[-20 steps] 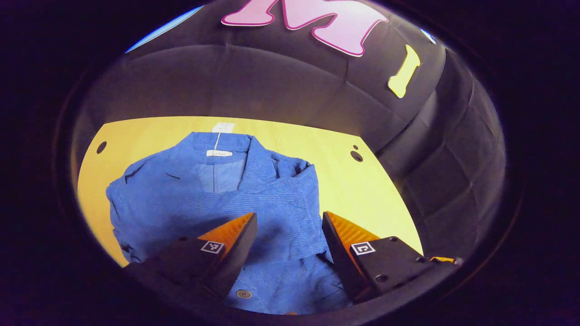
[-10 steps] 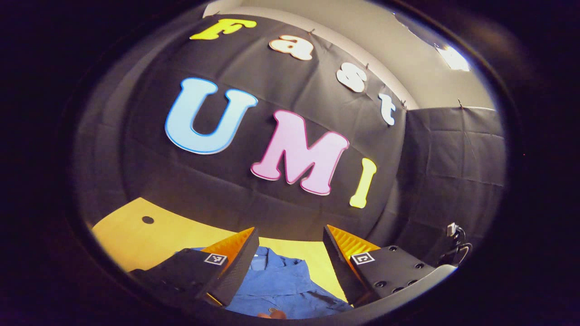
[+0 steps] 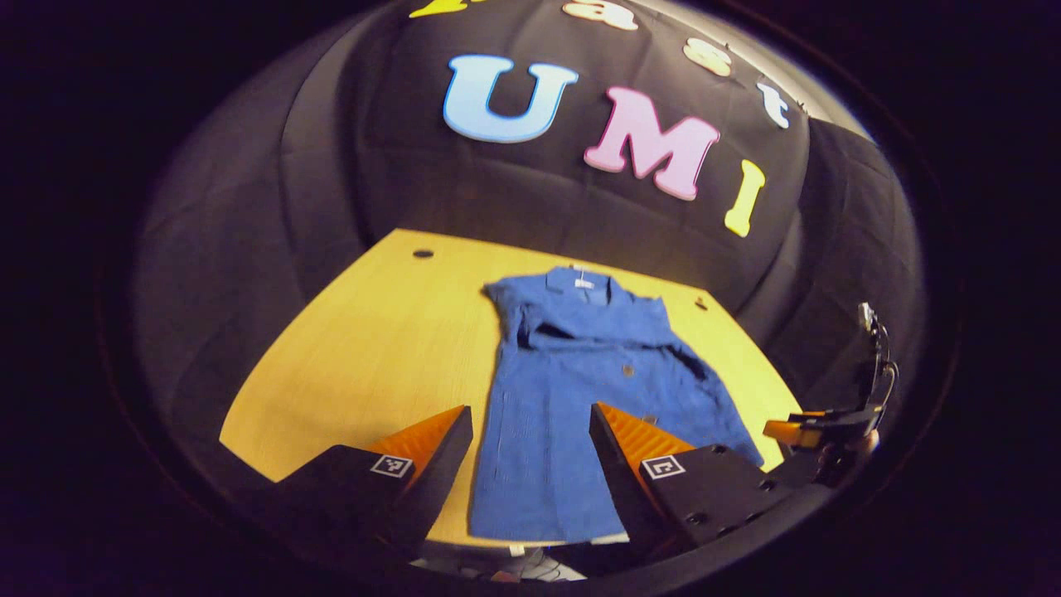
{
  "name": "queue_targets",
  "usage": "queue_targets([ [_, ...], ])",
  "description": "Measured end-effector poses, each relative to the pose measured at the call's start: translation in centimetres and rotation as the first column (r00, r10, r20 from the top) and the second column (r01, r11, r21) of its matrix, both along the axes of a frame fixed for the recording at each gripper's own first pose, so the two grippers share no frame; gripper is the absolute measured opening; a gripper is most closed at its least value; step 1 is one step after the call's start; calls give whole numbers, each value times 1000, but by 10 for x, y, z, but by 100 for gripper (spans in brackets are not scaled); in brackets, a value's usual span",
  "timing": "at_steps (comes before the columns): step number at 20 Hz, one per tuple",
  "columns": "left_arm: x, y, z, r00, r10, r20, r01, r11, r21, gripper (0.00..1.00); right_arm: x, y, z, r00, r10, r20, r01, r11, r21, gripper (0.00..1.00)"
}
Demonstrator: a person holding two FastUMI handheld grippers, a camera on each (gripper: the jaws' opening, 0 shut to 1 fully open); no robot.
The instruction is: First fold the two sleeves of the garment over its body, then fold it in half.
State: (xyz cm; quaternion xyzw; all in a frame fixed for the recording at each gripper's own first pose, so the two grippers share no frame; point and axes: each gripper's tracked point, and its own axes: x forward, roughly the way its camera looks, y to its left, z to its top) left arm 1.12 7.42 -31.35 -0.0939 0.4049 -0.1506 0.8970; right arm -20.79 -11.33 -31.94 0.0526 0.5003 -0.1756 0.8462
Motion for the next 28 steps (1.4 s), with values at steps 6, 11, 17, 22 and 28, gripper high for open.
queue_targets([
  [6, -36, -4, -40, 981, 19, -193, -3, 997, 83, 84, -28, -6, -41, 986, -142, -84, 148, 986, 73, 99],
  [11, -31, -5, -59, 972, 38, -233, 7, 982, 187, 79, -30, -6, -57, 981, -127, -147, 140, 986, 85, 99],
  [17, -31, -18, -58, 957, 89, -277, -21, 970, 241, 74, -27, -8, -62, 977, -141, -160, 154, 985, 76, 99],
  [22, -33, -20, -58, 948, 94, -303, -19, 970, 242, 74, -29, -7, -69, 967, -169, -190, 192, 975, 110, 85],
  [28, -31, -47, -54, 941, 85, -327, -13, 976, 215, 29, -8, 23, -70, 975, -68, -211, 99, 985, 141, 18],
])
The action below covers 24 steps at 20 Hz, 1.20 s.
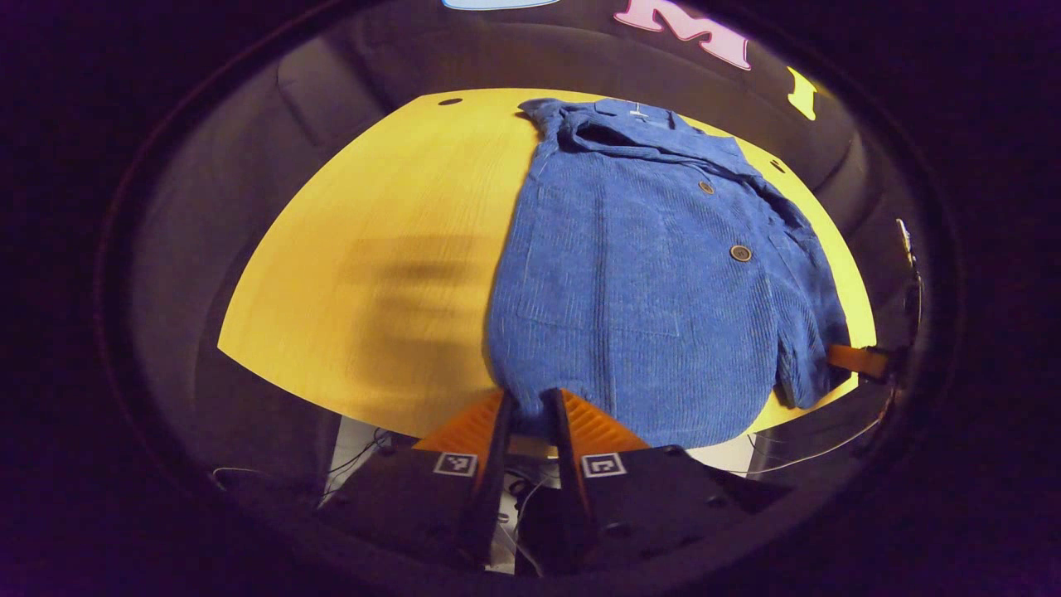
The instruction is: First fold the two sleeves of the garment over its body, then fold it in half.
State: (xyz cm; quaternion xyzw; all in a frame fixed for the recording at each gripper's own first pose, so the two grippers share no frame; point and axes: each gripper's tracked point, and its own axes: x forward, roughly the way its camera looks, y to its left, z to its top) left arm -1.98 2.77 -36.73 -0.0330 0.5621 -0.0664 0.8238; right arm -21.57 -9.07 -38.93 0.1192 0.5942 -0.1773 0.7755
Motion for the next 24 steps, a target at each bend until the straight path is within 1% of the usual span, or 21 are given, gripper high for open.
queue_targets([
  [1, 0, 0, -2, 1000, 0, -13, 0, 1000, 12, 11, 5, 9, -1, 999, 44, 0, -44, 999, 28, 18],
  [2, 4, -5, 0, 1000, -17, -13, 17, 1000, 3, 8, 11, 19, -2, 996, 83, 11, -84, 995, 55, 18],
  [3, 4, -8, 0, 1000, -13, -27, 12, 1000, -25, 7, 13, 24, -2, 995, 102, 8, -102, 992, 75, 18],
  [4, 6, -14, 4, 1000, -10, -22, 8, 997, -80, 2, 16, 26, -2, 994, 109, 10, -109, 991, 81, 18],
  [7, 8, -16, 4, 998, -13, -65, 1, 983, -183, 2, 19, 27, -3, 994, 107, 0, -107, 991, 80, 18],
  [9, 9, -16, 4, 997, -9, -77, -8, 975, -223, 2, 18, 27, -4, 991, 130, -6, -129, 989, 75, 18],
  [10, 9, -15, 4, 996, -13, -84, -7, 974, -226, 2, 20, 26, -4, 993, 118, -10, -118, 991, 61, 18],
  [11, 9, -15, 3, 996, -22, -85, 2, 975, -221, 2, 18, 26, -3, 994, 107, -15, -105, 992, 67, 5],
  [13, 10, -16, 5, 996, -36, -78, 19, 978, -210, 2, 22, 29, -3, 993, 119, -5, -118, 990, 82, 5],
  [14, 11, -17, 5, 997, -39, -73, 23, 976, -218, 2, 23, 35, -5, 992, 129, -2, -128, 985, 113, 5],
  [15, 11, -19, 4, 997, -41, -72, 23, 973, -229, 2, 25, 41, -5, 993, 122, 5, -121, 980, 155, 5],
  [16, 9, -19, 6, 996, -37, -80, 16, 968, -251, 2, 24, 41, -2, 995, 98, 8, -98, 980, 171, 5],
  [18, 14, -20, 21, 998, -15, -64, -5, 954, -301, 2, 33, 42, 9, 998, 51, 43, -59, 979, 198, 4],
  [21, 25, -22, 49, 999, -20, -26, 9, 935, -354, 2, 49, 40, 34, 996, 19, 87, -38, 975, 219, 5],
  [22, 31, -23, 59, 1000, -17, -7, 13, 928, -372, 2, 59, 39, 45, 993, 20, 114, -45, 975, 217, 5],
  [24, 49, -25, 81, 999, 1, 36, 14, 912, -410, 2, 86, 36, 66, 985, 55, 167, -86, 978, 188, 5],
])
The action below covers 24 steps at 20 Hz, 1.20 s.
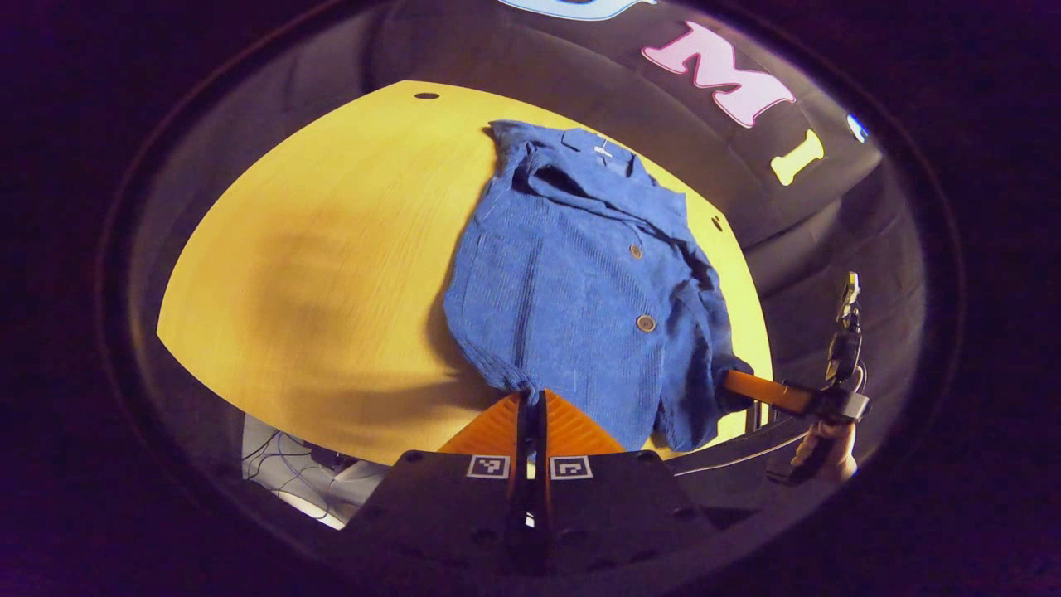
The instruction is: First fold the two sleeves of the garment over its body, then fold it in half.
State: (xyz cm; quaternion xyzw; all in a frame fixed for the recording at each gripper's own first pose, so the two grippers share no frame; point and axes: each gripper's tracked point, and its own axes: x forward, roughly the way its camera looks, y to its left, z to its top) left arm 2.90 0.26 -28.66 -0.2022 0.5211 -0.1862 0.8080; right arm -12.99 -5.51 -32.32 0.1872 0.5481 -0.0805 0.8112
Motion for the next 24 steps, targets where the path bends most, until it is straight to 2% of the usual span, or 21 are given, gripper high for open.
queue_targets([
  [3, 28, -7, 34, 998, 10, 61, -6, 998, -59, 2, 43, 2, 29, 995, 50, 81, -50, 999, -8, 4],
  [7, 75, -11, 72, 986, 5, 164, 6, 998, -68, 2, 102, -8, 58, 980, 85, 179, -81, 996, -25, 4],
  [10, 128, -12, 103, 969, 24, 244, -2, 996, -92, 2, 151, -21, 76, 967, 59, 246, -57, 998, -13, 4],
  [12, 168, -8, 115, 953, 19, 301, 1, 998, -67, 2, 190, -32, 84, 956, 29, 291, -31, 1000, 0, 4],
  [15, 230, -7, 132, 924, 10, 383, 5, 999, -40, 2, 248, -56, 91, 940, 31, 341, -20, 999, -35, 4],
  [19, 319, -8, 123, 885, 11, 466, -9, 1000, -5, 2, 330, -90, 80, 919, 2, 393, 24, 998, -61, 4],
  [21, 364, -13, 113, 850, 15, 526, -9, 1000, -14, 2, 369, -108, 64, 908, -10, 420, 49, 995, -82, 4],
  [22, 385, -14, 107, 833, 32, 553, -26, 999, -19, 1, 387, -117, 54, 903, -19, 430, 67, 993, -97, 0],
  [23, 405, -14, 98, 820, 43, 571, -39, 999, -20, 1, 400, -128, 39, 901, -36, 432, 94, 989, -114, 4],
  [24, 419, -13, 87, 819, 52, 571, -67, 998, 4, 2, 408, -132, 23, 910, -57, 411, 113, 987, -114, 0],
])
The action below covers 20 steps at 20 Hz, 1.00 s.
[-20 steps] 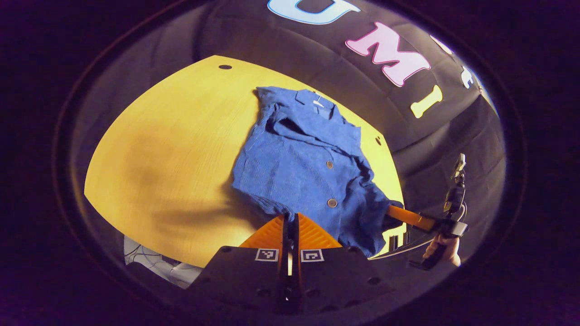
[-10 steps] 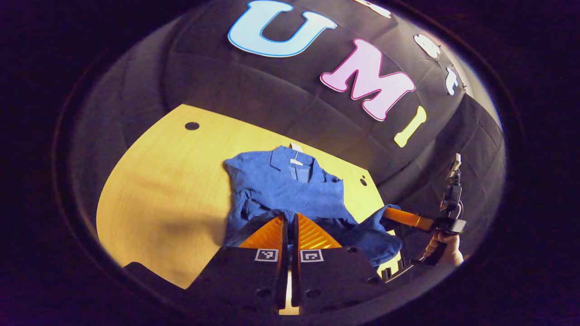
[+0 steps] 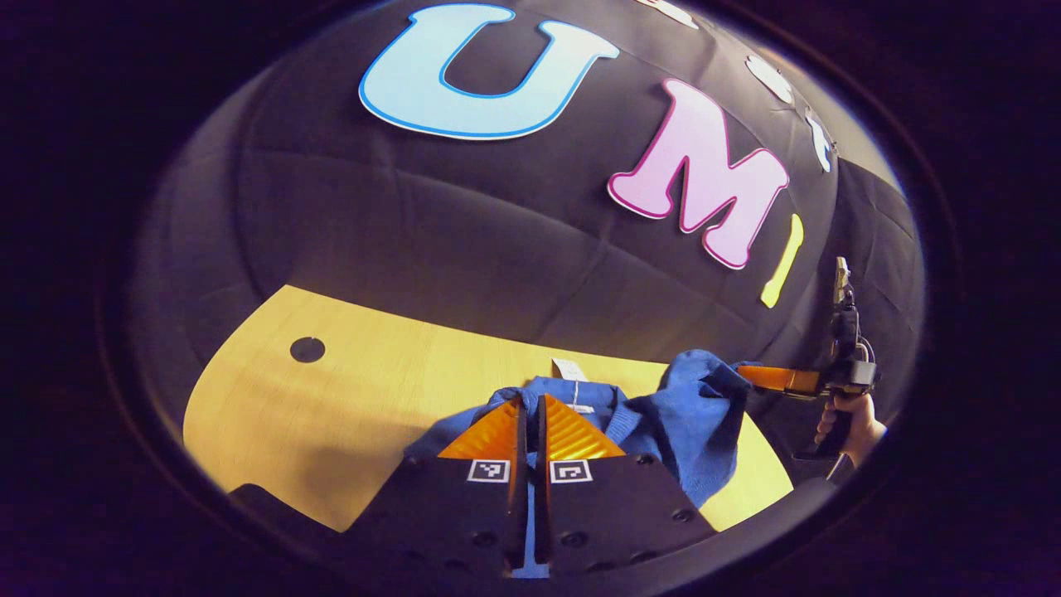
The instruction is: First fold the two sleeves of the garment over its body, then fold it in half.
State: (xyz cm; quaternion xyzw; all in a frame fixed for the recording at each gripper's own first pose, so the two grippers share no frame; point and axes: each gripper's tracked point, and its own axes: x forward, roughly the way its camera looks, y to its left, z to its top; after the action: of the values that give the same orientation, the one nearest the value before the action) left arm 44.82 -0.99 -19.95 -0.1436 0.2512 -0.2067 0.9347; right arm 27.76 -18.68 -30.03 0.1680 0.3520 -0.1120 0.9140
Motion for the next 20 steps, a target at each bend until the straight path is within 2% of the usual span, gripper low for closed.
queue_targets([
  [1, 8, 0, -20, 1000, 6, -30, -4, 998, 60, 7, 1, 0, -15, 999, -10, -37, 10, 1000, 21, 3],
  [2, 19, 7, -33, 998, 41, -44, -35, 990, 138, 40, -5, 2, -28, 998, 1, -69, 1, 1000, 25, 32],
  [3, 19, 11, -37, 997, 62, -51, -51, 980, 194, 73, -10, -1, -36, 997, 13, -81, -15, 1000, -17, 60],
  [4, 18, 12, -37, 996, 83, -39, -74, 977, 202, 73, -12, -8, -31, 997, 30, -65, -35, 997, -74, 88],
  [5, 15, 8, -30, 996, 92, -20, -87, 982, 170, 73, -14, -14, -26, 998, 49, -43, -54, 990, -131, 93],
  [6, 10, 6, -19, 994, 105, 1, -104, 985, 135, 77, -17, -13, -16, 998, 63, -17, -65, 982, -175, 93],
  [10, -31, 13, 37, 979, 176, 101, -184, 980, 75, 79, -37, 6, 45, 987, 103, 125, -70, 967, -245, 95],
  [12, -65, 15, 73, 968, 180, 178, -197, 977, 85, 79, -56, 21, 78, 978, 117, 172, -70, 963, -261, 95],
  [14, -106, 7, 114, 953, 162, 255, -182, 982, 56, 79, -80, 35, 116, 967, 129, 220, -60, 954, -293, 94],
  [16, -150, 11, 153, 924, 179, 338, -198, 980, 23, 79, -110, 57, 148, 955, 133, 265, -51, 953, -297, 94],
  [17, -172, 13, 166, 911, 188, 367, -212, 977, 23, 78, -129, 67, 159, 954, 135, 269, -49, 952, -304, 94],
  [20, -242, 18, 173, 905, 194, 379, -251, 962, 107, 76, -188, 96, 190, 948, 115, 295, -20, 952, -307, 94],
])
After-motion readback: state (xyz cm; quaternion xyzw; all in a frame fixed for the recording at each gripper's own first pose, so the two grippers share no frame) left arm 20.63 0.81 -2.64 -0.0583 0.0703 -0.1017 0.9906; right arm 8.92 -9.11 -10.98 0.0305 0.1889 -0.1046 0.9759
